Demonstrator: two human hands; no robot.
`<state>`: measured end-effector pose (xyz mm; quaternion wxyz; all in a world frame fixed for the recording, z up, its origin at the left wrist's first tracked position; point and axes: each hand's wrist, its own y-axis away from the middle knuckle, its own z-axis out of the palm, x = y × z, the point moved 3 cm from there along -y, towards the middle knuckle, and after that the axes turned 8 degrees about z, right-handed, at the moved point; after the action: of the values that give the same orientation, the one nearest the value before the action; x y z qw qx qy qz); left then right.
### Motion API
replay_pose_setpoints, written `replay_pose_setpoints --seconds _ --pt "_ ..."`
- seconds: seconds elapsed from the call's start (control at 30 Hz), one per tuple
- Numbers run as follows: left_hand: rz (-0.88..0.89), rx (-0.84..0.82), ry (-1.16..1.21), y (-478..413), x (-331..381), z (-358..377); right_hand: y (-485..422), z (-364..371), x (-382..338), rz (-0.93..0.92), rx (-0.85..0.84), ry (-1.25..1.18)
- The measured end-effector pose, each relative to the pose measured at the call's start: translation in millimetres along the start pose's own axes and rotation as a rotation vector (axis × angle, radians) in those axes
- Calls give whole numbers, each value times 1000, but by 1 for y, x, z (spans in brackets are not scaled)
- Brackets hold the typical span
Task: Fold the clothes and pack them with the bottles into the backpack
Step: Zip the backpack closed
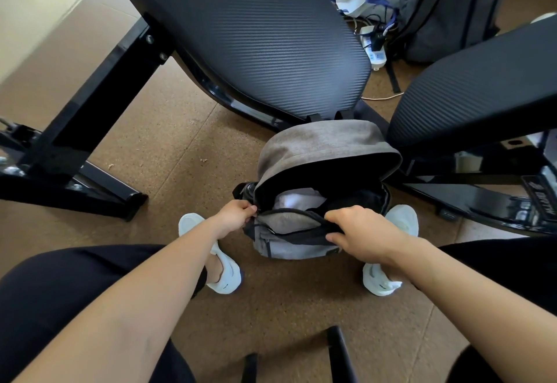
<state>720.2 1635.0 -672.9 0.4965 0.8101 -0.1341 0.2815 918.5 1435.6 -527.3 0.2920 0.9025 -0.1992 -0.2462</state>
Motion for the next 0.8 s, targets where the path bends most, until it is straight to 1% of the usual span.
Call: replay_pose_setpoints --seconds 0.17,0.33,0.4,0.47,0.63,0.73,0.8 --pt "94 16 -24 13 31 -12 -6 -6 -4 1 44 -16" --pt "322 74 46 56 113 -30 -17 -22 -12 -25 301 -67" --pt "399 94 31 77 137 -36 -24 -31 -15 -35 399 -38" --pt "396 106 -23 91 141 -38 -30 -38 -18 -38 437 -15" --pt "307 150 -174 89 141 -38 -44 -33 -36 -78 358 -84" --pt "340 123 -280 85 160 -37 -53 -29 -50 -103 364 -118" --pt "359 92 -325 79 165 -39 -61 -30 -57 -90 409 -169"
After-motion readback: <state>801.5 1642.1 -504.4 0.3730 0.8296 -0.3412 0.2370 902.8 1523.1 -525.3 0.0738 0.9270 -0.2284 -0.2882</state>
